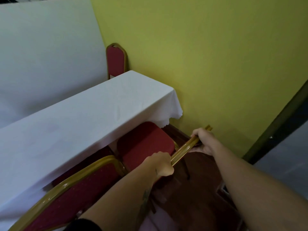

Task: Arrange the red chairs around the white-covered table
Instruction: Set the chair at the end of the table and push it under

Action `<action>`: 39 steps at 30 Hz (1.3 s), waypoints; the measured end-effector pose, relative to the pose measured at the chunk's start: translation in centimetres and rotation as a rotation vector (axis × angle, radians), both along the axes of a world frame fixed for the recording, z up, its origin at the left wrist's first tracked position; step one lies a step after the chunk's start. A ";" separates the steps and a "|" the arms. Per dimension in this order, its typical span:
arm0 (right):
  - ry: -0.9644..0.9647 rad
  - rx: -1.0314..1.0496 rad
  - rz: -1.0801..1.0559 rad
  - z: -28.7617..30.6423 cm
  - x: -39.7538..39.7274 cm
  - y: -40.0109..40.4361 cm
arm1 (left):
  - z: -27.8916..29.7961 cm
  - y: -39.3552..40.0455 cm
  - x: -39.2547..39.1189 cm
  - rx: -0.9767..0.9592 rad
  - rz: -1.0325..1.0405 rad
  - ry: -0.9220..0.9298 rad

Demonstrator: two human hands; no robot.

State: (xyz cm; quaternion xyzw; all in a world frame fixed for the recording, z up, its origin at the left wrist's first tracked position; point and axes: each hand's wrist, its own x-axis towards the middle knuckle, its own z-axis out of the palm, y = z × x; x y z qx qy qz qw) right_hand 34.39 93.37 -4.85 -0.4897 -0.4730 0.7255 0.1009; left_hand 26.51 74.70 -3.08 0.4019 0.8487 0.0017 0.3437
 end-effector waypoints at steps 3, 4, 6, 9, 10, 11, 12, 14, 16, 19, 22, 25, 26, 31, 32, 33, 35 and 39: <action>0.001 -0.007 0.031 0.2 -1.6 0.7 | -0.1 0.3 -1.3 0.006 0.038 -0.017; 0.002 -0.011 0.040 0.2 -2.2 0.9 | -0.2 0.4 -1.8 0.012 0.046 -0.022; 0.004 -0.016 0.055 0.1 -3.1 1.4 | -0.4 0.8 -2.7 0.027 0.062 -0.031; 0.012 -0.010 0.062 0.0 -4.7 2.0 | -1.1 1.0 -4.0 0.076 0.109 -0.058; 0.018 -0.007 0.066 -0.1 -5.3 2.2 | -1.3 1.0 -4.4 0.103 0.124 -0.060; 0.026 -0.005 0.072 -0.1 -6.0 2.4 | -1.6 0.9 -4.9 0.128 0.141 -0.058; 0.035 -0.005 0.078 -0.3 -6.7 2.5 | -1.9 0.9 -5.4 0.149 0.166 -0.062; 0.051 -0.008 0.080 -0.4 -8.2 2.6 | -2.3 1.0 -6.5 0.171 0.226 -0.074; 0.058 -0.004 0.071 -0.6 -9.6 2.6 | -2.6 1.2 -7.7 0.173 0.264 -0.079; 0.065 0.014 0.057 -0.7 -11.6 2.7 | -3.0 1.6 -9.6 0.186 0.307 -0.094; 0.078 0.026 0.047 -1.1 -13.3 2.8 | -3.3 1.6 -11.3 0.200 0.341 -0.112; 0.071 0.034 0.040 -1.3 -14.6 3.0 | -3.5 1.9 -12.6 0.205 0.363 -0.152; 0.066 0.036 0.033 -1.4 -14.8 3.1 | -3.6 2.0 -12.8 0.207 0.371 -0.161; 0.057 0.055 0.019 -1.6 -15.5 3.7 | -4.5 2.6 -13.2 0.239 0.405 -0.168; 0.054 0.060 0.019 -1.6 -15.6 3.7 | -4.6 2.5 -13.3 0.244 0.410 -0.165; 0.050 0.064 0.016 -1.5 -15.6 3.6 | -4.8 2.5 -13.3 0.250 0.414 -0.163; 0.048 0.070 0.015 -1.5 -15.4 3.5 | -5.0 2.5 -13.2 0.262 0.421 -0.153; -0.035 0.131 0.025 -1.3 -15.1 2.8 | -4.6 2.0 -12.2 0.298 0.393 -0.092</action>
